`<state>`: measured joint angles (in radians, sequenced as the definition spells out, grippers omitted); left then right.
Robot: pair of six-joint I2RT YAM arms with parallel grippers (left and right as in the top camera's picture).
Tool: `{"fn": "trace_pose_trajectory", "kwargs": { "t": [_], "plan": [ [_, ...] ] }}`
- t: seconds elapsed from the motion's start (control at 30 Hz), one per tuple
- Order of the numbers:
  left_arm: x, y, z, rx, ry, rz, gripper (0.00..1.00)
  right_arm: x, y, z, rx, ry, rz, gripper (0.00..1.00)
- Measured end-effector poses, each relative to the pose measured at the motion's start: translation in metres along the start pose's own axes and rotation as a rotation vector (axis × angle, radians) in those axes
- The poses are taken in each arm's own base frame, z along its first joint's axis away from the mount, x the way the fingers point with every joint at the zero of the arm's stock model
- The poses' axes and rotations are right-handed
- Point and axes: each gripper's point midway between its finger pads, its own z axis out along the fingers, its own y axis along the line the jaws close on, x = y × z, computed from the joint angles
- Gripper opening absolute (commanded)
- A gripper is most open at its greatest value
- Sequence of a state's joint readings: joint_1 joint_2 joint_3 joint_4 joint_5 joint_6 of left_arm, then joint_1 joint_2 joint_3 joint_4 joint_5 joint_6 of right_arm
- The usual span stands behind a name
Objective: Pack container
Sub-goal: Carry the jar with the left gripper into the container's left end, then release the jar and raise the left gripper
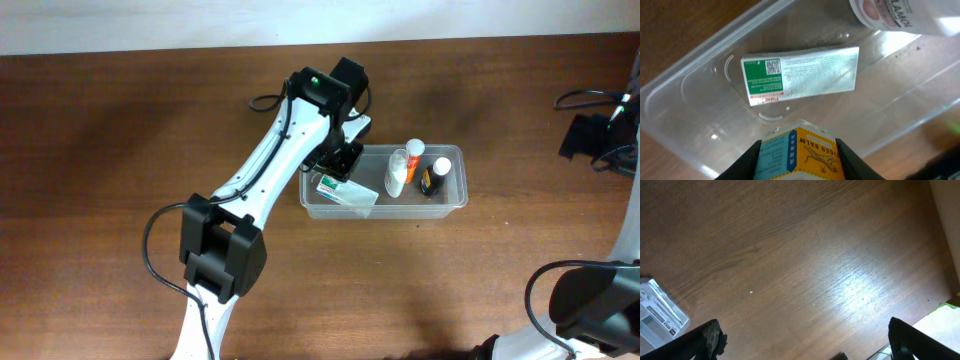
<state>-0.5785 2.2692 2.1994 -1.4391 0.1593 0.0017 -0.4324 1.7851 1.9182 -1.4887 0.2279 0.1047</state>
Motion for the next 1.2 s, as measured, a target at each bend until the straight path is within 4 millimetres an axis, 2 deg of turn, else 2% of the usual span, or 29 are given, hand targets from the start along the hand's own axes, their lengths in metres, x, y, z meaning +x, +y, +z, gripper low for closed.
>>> {"fn": "trace_pose_trajectory", "kwargs": {
  "t": [0.37,0.57,0.73,0.77,0.83,1.2],
  "plan": [
    [0.003,0.003,0.022,0.002,0.016,-0.005,0.41,0.000,0.000,0.000,0.000,0.000,0.000,0.98],
    [-0.005,0.004,0.025,0.002,-0.015,0.000,0.40,0.000,0.000,0.000,0.000,0.000,0.000,0.98],
    [-0.002,0.005,0.034,0.002,0.002,-0.004,0.41,0.000,0.000,0.000,0.000,0.000,0.000,0.98],
    [-0.002,0.005,0.035,0.002,0.004,-0.005,0.47,0.000,0.000,0.000,0.000,0.000,0.000,0.98],
    [-0.002,0.004,0.038,0.003,0.004,-0.007,0.50,0.000,0.000,0.000,0.000,0.000,0.000,0.98],
    [-0.005,-0.002,0.040,0.008,-0.004,0.007,0.50,0.000,0.000,0.000,0.000,0.000,0.000,0.98]
  ]
}}
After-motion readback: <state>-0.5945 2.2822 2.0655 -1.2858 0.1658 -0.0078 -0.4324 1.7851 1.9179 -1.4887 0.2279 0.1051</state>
